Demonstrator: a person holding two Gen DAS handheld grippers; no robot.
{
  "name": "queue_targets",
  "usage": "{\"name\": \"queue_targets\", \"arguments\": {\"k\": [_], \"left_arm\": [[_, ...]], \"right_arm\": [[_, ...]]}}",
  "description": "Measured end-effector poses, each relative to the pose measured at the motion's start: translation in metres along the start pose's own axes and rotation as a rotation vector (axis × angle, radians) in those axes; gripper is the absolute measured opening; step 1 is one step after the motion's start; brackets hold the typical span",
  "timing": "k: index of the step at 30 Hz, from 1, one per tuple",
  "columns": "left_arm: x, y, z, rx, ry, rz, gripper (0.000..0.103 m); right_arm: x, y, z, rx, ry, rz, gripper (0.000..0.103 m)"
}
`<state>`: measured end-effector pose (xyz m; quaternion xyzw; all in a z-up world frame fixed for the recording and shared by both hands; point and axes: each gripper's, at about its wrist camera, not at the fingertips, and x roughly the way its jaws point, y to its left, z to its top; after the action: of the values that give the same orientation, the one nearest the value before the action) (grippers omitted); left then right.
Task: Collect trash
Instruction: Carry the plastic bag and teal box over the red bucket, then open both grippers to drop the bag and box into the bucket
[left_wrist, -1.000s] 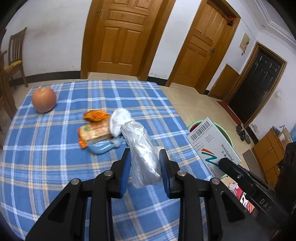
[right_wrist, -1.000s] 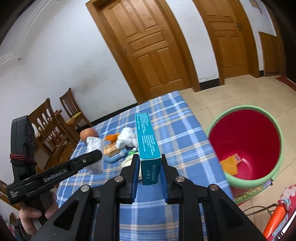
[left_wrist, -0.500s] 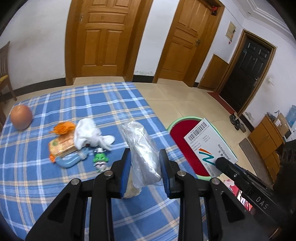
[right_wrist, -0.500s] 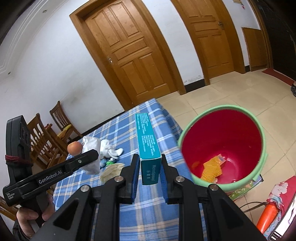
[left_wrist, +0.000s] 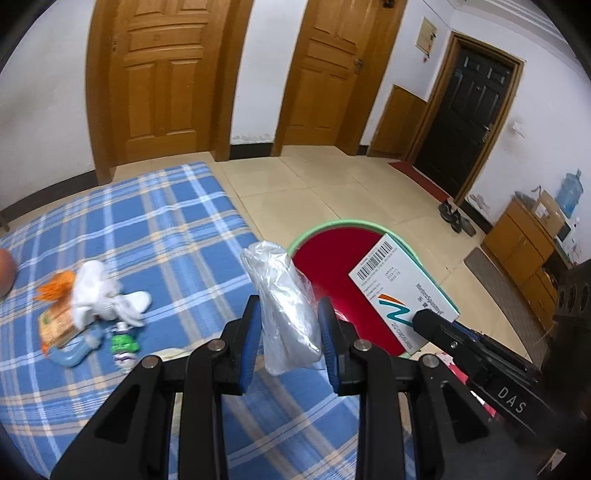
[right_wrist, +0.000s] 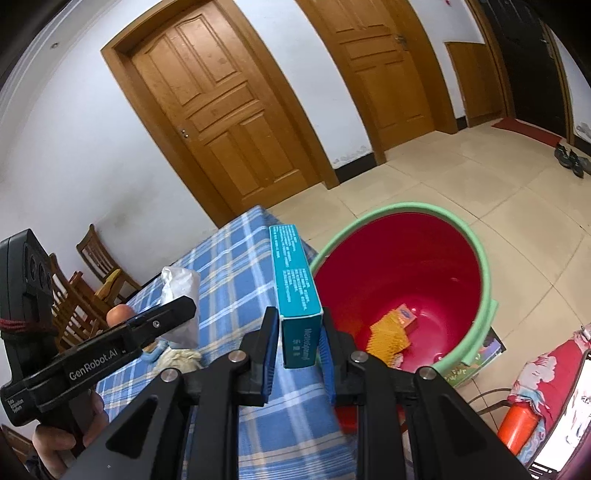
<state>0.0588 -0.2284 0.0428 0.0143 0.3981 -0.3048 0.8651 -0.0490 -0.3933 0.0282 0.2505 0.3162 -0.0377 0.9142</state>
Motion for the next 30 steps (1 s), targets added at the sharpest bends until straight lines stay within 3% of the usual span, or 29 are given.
{"name": "queue_targets", "arguments": {"k": [12, 23, 26, 30], "left_arm": [[0.055, -0.023, 0.000, 0.043, 0.076, -0.047, 0.031], [0.079, -0.035, 0.000, 0.074, 0.121, -0.057, 0.031], [0.078, -0.036, 0.000, 0.069, 0.123, -0.057, 0.045], [0.076, -0.034, 0.002, 0.065, 0.113, -0.044, 0.047]], "right_arm": [[0.009, -0.036, 0.003, 0.068, 0.015, -0.097, 0.023], [0.014, -0.049, 0.003, 0.095, 0.028, -0.124, 0.024], [0.014, -0.049, 0.003, 0.097, 0.026, -0.127, 0.023], [0.014, -0.050, 0.004, 0.099, 0.024, -0.131, 0.024]]}}
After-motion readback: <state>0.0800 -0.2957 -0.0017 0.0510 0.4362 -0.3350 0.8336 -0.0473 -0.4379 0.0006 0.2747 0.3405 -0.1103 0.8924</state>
